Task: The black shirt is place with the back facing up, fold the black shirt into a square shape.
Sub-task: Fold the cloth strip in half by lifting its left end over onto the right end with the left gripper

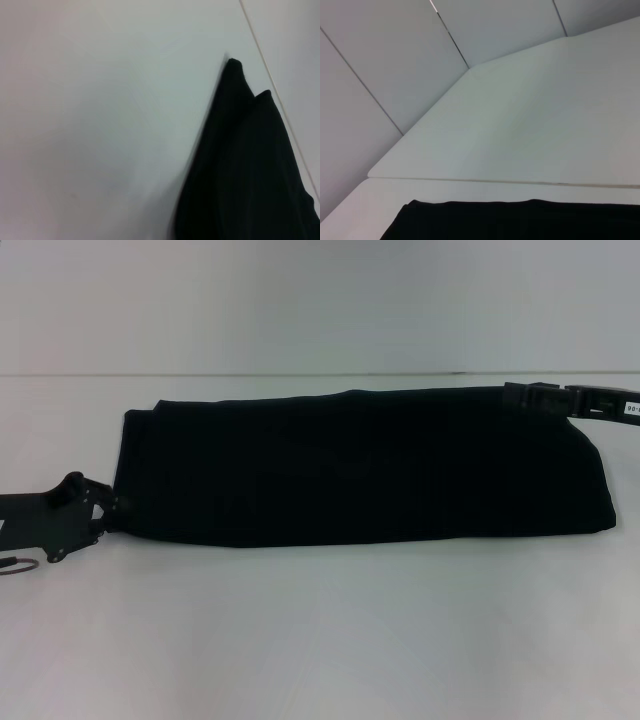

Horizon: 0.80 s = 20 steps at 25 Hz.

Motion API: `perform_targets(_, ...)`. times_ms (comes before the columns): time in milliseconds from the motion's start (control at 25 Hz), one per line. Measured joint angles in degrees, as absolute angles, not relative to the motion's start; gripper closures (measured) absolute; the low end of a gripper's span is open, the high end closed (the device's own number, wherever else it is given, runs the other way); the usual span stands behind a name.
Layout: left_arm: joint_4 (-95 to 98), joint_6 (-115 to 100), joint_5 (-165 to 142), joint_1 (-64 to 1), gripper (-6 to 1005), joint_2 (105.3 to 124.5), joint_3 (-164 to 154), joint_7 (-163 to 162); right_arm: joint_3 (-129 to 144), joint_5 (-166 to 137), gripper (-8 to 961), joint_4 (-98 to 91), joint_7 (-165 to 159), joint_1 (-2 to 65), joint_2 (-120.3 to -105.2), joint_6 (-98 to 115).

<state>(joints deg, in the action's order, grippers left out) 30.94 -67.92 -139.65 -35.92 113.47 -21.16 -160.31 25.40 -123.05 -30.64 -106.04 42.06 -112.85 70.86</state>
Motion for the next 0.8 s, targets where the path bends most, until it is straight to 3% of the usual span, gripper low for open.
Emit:
perform_targets(160,30.9,-67.6,-140.1,-35.8,834,113.47,-21.2,-159.8,25.4,-123.0,161,-30.6,-106.0,42.0,-112.85,70.8)
perform_targets(600,31.0,-67.8,-140.6,-35.4,972,113.72,-20.9,-150.7,25.6,-121.0,162,-30.5,-105.9,41.4,-112.88,71.2)
perform_targets(800,33.9,-70.2,-140.1,-34.7,972,113.82,-20.5,-141.5,25.4,-119.9,162,-30.6,-105.9,41.3,-113.6,71.1)
